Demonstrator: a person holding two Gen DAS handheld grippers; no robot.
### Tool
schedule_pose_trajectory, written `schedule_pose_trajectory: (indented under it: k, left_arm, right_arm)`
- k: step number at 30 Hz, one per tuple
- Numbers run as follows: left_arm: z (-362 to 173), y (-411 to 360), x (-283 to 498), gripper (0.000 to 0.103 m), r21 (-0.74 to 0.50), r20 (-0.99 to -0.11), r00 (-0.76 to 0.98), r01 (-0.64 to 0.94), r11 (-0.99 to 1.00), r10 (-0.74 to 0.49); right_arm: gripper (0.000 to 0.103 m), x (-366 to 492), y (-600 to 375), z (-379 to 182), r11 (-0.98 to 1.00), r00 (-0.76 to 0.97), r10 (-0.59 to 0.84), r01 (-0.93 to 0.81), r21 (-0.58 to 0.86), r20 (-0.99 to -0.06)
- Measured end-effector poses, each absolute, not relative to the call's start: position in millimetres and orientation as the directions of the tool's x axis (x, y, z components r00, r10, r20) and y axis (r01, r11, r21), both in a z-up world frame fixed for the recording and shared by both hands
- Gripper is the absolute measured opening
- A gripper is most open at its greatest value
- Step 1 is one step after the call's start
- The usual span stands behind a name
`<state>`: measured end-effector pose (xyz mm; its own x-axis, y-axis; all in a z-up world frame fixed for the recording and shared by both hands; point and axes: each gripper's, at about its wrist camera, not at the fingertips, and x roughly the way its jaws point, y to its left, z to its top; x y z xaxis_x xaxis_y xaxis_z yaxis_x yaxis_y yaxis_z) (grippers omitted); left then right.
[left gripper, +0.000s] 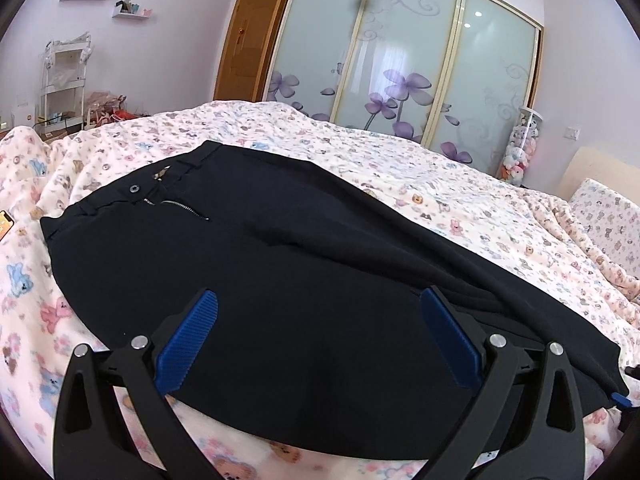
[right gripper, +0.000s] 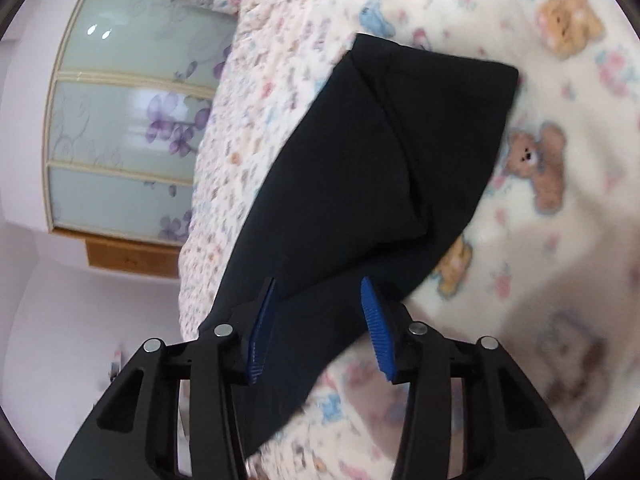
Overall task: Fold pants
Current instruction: 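Lift the leg hems with the right gripper and carry them toward the waistband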
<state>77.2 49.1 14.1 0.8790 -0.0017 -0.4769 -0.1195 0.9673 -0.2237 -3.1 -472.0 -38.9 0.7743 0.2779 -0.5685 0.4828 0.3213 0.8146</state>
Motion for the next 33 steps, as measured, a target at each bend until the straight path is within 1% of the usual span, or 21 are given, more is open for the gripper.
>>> schedule_pose_trajectory:
  k: [2,4,5,6,7,8,10,12,15,17,19,22,24,26,27,28,30,31,32,33]
  left_arm:
    - [14.8,50.0,78.4,0.101,-0.234,-0.478,0.878,-0.106,0.966,-0.019]
    - [14.6,50.3,78.4,0.101,-0.238,-0.478,0.878,-0.101,0.966,-0.026]
    - [14.4,50.3,78.8,0.101,-0.242,-0.479,0.877,-0.097,0.966,-0.032]
    - [14.3,50.1,79.1,0.101,-0.242,-0.48,0.877,-0.094,0.966,-0.034]
    - [14.0,49.5,79.2,0.101,-0.24,-0.48,0.877,-0.093,0.966,-0.035]
    - [13.6,49.0,79.4,0.101,-0.237,-0.48,0.877,-0.092,0.967,-0.034]
    - [13.6,48.4,79.8,0.101,-0.233,-0.481,0.876,-0.089,0.968,-0.035]
    - [13.3,49.3,79.8,0.101,-0.234,-0.48,0.876,-0.086,0.968,-0.038]
    - [12.8,50.1,80.1,0.101,-0.249,-0.483,0.874,-0.07,0.966,-0.061]
    - [13.0,50.5,80.4,0.101,-0.259,-0.486,0.87,-0.055,0.964,-0.081]
    - [13.4,52.8,79.7,0.101,-0.287,-0.478,0.87,-0.027,0.958,-0.118]
    - [12.7,61.0,77.3,0.101,-0.346,-0.459,0.875,-0.013,0.938,-0.157]
    - [10.7,67.1,79.7,0.101,-0.391,-0.462,0.865,-0.004,0.92,-0.193]
    - [8.2,70.0,83.1,0.101,-0.403,-0.478,0.856,-0.015,0.915,-0.196]
    - [7.4,70.7,83.6,0.101,-0.405,-0.481,0.854,-0.019,0.914,-0.195]
    - [6.6,70.6,84.2,0.101,-0.409,-0.485,0.852,-0.023,0.912,-0.195]
    - [5.1,70.2,83.9,0.101,-0.408,-0.49,0.853,-0.043,0.912,-0.179]
    - [4.7,69.7,83.4,0.101,-0.404,-0.491,0.853,-0.046,0.914,-0.174]
    - [4.5,68.5,83.2,0.101,-0.395,-0.493,0.853,-0.046,0.918,-0.169]
    - [4.4,67.1,83.0,0.101,-0.388,-0.494,0.853,-0.046,0.92,-0.166]
  right_arm:
    - [0.042,1.5,-472.5,-47.7,0.283,0.766,0.247,0.529,0.8,-0.593]
    - [0.041,2.1,-476.3,-52.0,0.243,0.778,0.208,0.546,0.802,-0.593]
    - [0.037,1.6,-479.0,-54.1,0.229,0.783,0.183,0.555,0.8,-0.595]
    - [0.032,3.4,-481.8,-57.1,0.219,0.78,0.149,0.573,0.789,-0.608]
    - [0.014,6.8,-484.1,-59.3,0.219,0.77,0.131,0.592,0.776,-0.624]
    - [0.009,9.9,-486.7,-63.0,0.229,0.757,0.109,0.612,0.757,-0.645]
    - [0.006,11.1,-489.3,-61.9,0.229,0.779,0.078,0.594,0.771,-0.623]
    - [0.005,5.6,-492.7,-47.4,0.264,0.827,0.029,0.535,0.802,-0.561]
    - [0.005,-7.0,-500.9,-27.9,0.313,0.869,-0.022,0.476,0.822,-0.495]
    - [0.004,-16.2,-505.7,-28.0,0.295,0.873,-0.043,0.475,0.829,-0.485]
    - [0.005,-25.6,-512.1,-40.7,0.26,0.859,-0.062,0.505,0.823,-0.508]
    - [0.004,-33.1,-510.9,-76.9,0.227,0.794,-0.077,0.603,0.765,-0.603]
    - [0.005,-24.1,-498.8,-75.2,0.309,0.771,-0.112,0.626,0.716,-0.626]
    - [0.006,-26.8,-496.4,-70.1,0.354,0.749,-0.118,0.645,0.677,-0.652]
    - [0.006,-27.9,-497.8,-70.0,0.348,0.746,-0.092,0.645,0.68,-0.66]
    - [0.012,-32.9,-500.0,-71.2,0.33,0.749,-0.068,0.64,0.694,-0.659]
    - [0.017,-43.4,-501.0,-68.5,0.293,0.756,-0.038,0.633,0.716,-0.653]
    - [0.028,-47.5,-499.8,-62.1,0.294,0.752,-0.043,0.639,0.711,-0.658]
    - [0.044,-53.3,-493.9,-55.8,0.312,0.745,-0.053,0.644,0.698,-0.664]
    - [0.053,-53.1,-489.9,-43.7,0.33,0.755,-0.057,0.631,0.702,-0.653]
